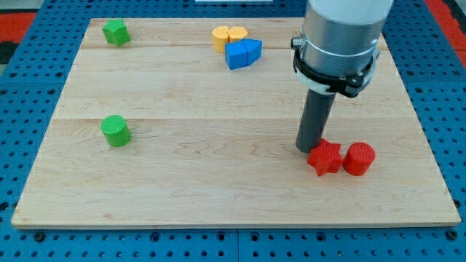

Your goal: Slide the green circle towards the left

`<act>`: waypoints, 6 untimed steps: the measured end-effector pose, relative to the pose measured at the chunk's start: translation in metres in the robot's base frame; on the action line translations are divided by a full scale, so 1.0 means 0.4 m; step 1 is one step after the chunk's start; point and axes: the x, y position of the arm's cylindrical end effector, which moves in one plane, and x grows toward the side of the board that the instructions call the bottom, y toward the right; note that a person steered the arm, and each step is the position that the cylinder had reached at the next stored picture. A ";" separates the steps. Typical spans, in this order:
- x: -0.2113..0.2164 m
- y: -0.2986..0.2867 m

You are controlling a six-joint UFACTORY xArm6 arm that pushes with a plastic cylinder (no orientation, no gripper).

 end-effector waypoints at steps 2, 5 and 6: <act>0.032 -0.139; 0.049 -0.852; -0.072 -0.886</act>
